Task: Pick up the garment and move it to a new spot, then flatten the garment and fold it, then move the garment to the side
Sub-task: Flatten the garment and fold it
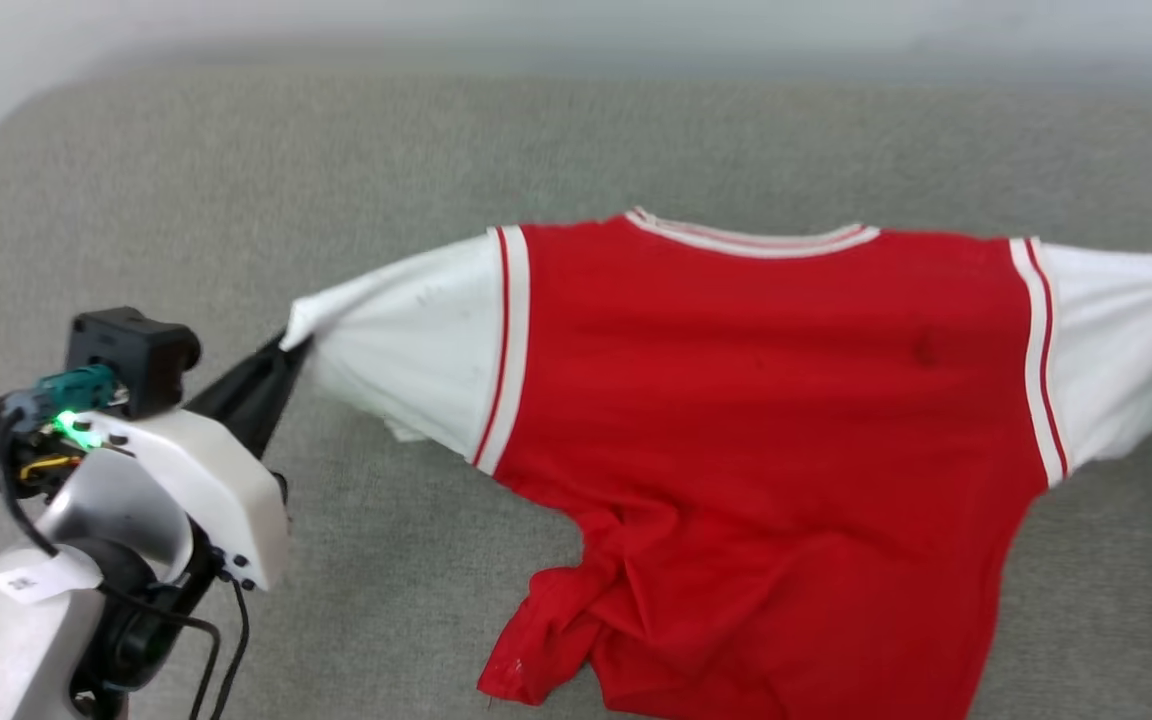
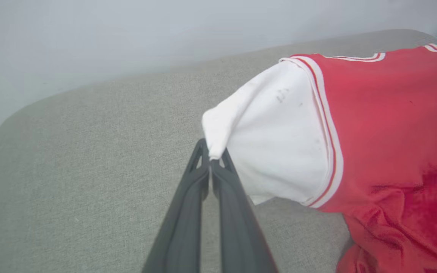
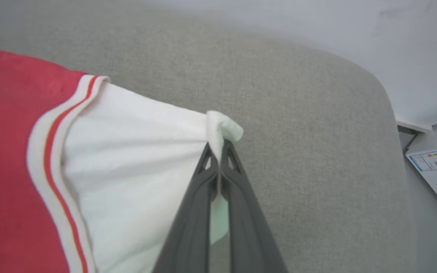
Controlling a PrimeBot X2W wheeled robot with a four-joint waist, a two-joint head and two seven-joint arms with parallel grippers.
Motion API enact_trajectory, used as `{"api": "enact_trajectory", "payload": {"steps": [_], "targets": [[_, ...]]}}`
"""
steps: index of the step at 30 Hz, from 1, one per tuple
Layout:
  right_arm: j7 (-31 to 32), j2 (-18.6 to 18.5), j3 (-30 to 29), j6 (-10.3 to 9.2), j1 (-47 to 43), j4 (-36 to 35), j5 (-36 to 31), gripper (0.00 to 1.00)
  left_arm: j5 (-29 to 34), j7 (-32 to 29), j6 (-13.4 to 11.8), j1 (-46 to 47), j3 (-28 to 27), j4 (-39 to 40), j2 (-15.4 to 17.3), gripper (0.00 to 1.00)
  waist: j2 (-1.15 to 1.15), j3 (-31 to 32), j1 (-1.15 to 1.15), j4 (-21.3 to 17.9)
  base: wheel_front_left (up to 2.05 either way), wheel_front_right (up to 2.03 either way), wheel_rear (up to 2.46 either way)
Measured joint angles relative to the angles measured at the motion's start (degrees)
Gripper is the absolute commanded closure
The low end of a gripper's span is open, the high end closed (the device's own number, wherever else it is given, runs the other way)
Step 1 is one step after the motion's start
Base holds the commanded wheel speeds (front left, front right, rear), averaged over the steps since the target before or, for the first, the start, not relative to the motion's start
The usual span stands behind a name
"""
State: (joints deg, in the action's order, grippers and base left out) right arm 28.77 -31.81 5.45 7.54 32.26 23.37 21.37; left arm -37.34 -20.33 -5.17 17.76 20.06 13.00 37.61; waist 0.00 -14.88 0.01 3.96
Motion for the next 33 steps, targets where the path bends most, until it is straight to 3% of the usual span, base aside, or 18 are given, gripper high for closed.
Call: {"api": "enact_trajectory", "payload": {"steps": [13, 20, 27, 33], "targets": [[-5.08, 2.38, -5.0, 0.0, 0.22, -8.79, 3.27, 1.0, 1.63, 7.3, -2.98, -1.2, -6.41, 3.2, 2.01, 1.0, 0.0, 9.98, -0.01, -2.89, 0.0, 0.0, 0.0], [-4.9, 5.87, -8.64, 0.0, 0.32, -14.79, 3.23, 1.0, 1.89, 9.47, -4.61, -1.32, -11.06, 6.42, 3.92, 1.0, 0.0, 13.41, -0.01, -4.29, 0.0, 0.0, 0.0], [-4.16, 8.57, -12.47, 0.0, 1.88, -19.9, 2.02, 1.0, 1.86, 10.36, -5.5, 0.64, -14.97, 9.82, 6.0, 1.0, 0.0, 13.83, -0.01, -5.36, 0.0, 0.0, 0.0], [-3.5, 9.24, -14.38, 0.0, 6.7, -21.5, 0.99, 1.0, 2.47, 8.83, -4.59, 8.69, -15.04, 9.42, 8.02, 1.0, 0.0, 10.52, -0.01, -5.2, 0.0, 0.0, 0.0]]}}
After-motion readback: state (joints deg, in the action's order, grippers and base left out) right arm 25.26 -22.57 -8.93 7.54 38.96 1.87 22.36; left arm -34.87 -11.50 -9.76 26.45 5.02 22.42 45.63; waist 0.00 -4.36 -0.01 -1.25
